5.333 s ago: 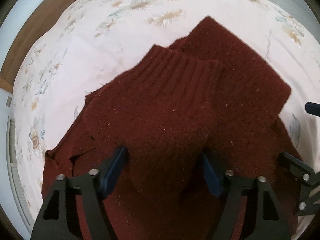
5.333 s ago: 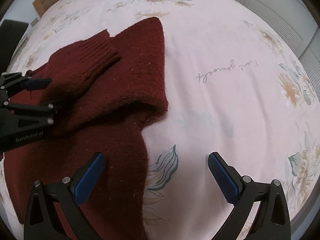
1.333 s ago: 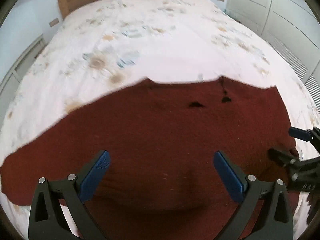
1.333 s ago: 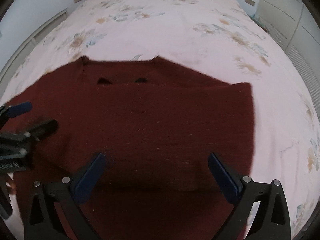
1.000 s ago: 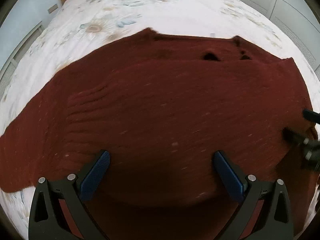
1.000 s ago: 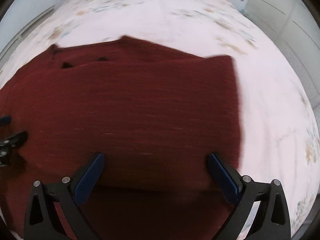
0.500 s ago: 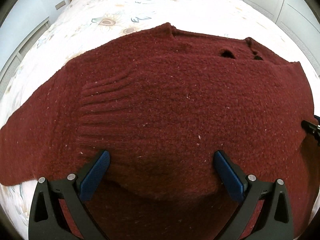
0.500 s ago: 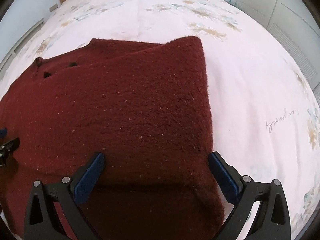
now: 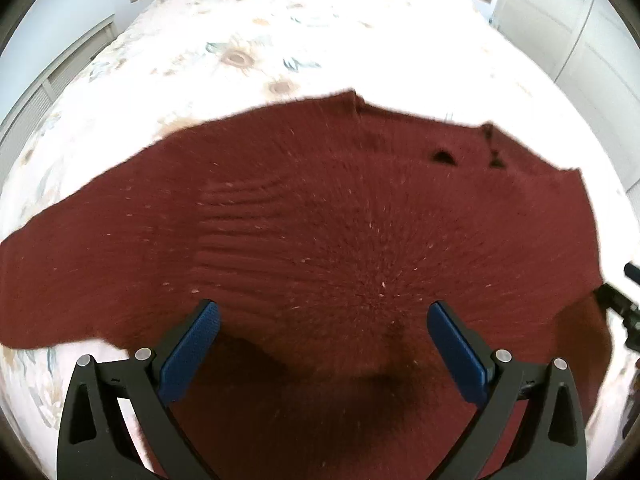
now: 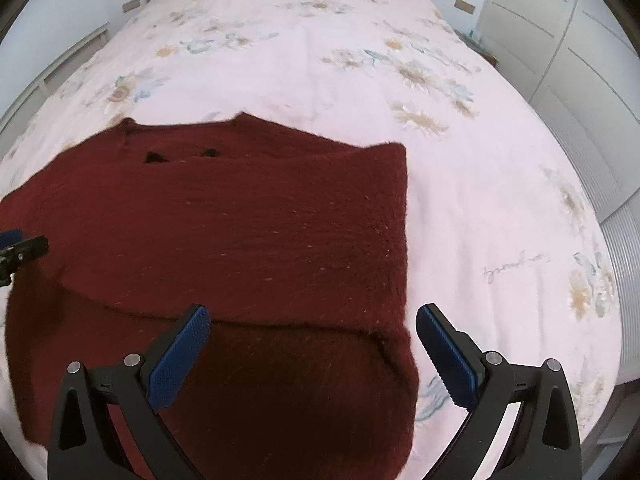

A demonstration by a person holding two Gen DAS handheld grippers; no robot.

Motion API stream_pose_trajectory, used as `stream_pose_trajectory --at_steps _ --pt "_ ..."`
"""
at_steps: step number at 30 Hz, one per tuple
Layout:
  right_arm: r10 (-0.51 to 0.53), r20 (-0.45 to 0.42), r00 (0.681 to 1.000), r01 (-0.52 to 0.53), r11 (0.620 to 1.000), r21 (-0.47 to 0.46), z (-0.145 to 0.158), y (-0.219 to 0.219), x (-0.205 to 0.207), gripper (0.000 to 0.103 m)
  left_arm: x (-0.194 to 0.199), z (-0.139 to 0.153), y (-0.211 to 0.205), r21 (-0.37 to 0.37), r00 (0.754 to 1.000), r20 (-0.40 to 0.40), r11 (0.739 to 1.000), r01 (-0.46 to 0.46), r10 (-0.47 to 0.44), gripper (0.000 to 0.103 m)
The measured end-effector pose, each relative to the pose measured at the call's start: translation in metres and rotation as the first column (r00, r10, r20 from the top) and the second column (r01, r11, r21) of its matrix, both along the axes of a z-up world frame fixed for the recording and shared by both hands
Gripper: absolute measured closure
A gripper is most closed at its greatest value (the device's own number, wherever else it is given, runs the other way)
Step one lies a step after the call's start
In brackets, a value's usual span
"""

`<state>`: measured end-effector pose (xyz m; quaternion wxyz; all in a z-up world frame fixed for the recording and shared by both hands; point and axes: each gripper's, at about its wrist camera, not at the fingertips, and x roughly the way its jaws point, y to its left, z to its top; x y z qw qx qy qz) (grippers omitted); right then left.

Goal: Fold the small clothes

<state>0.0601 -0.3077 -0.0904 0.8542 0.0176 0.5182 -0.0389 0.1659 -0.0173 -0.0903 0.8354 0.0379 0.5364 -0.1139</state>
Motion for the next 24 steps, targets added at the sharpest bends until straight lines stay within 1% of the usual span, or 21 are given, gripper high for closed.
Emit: stream_pose_trajectory --at_steps 2,3,7,8,12,15,17,19,22,24 --pt "0.008 0.005 1.0 -0.008 1.0 0.011 0.007 0.003 -0.005 0.0 -0.004 0.012 0.007 -0.032 1.0 0.003 0.999 0.012 -0.012 0.001" --pt "0.014 0.008 1.0 -0.014 1.0 0.016 0.011 0.006 -0.008 0.0 -0.005 0.017 0.011 -0.035 1.0 0.006 0.999 0.017 -0.017 0.001" --pt "0.026 0.018 1.0 -0.026 0.999 0.021 0.021 0.018 -0.024 0.0 -0.015 0.035 0.032 -0.009 0.999 0.041 1.0 -0.002 0.002 0.001" --pt "0.026 0.021 0.999 -0.027 0.999 0.026 0.023 0.02 -0.026 0.0 -0.027 0.034 0.038 -0.01 0.999 0.046 1.0 -0.017 0.018 0.001" --pt "0.015 0.027 1.0 -0.016 0.999 0.03 0.024 0.03 -0.032 0.0 -0.037 0.037 0.081 -0.034 0.993 0.037 0.994 -0.108 0.109 0.001" --pt "0.001 0.029 1.0 -0.002 0.999 0.035 0.027 0.036 -0.037 0.0 -0.042 0.037 0.116 -0.018 0.981 0.046 0.982 -0.186 0.187 0.001" --pt "-0.008 0.027 1.0 0.007 0.999 0.039 0.027 0.039 -0.039 0.0 -0.041 0.036 0.144 -0.006 0.966 0.047 0.967 -0.254 0.254 0.001" --pt "-0.018 0.023 1.0 0.017 0.999 0.038 0.026 0.04 -0.04 0.0 -0.04 0.034 0.173 -0.015 0.945 0.036 0.945 -0.326 0.326 0.001" --pt "-0.029 0.018 0.999 0.029 0.999 0.038 0.026 0.04 -0.043 0.0 -0.042 0.032 0.217 -0.054 0.9 0.011 0.899 -0.436 0.437 0.001" --pt "-0.034 0.014 0.999 0.033 0.999 0.036 0.025 0.04 -0.043 0.0 -0.041 0.031 0.245 -0.087 0.86 -0.007 0.856 -0.509 0.51 0.001"
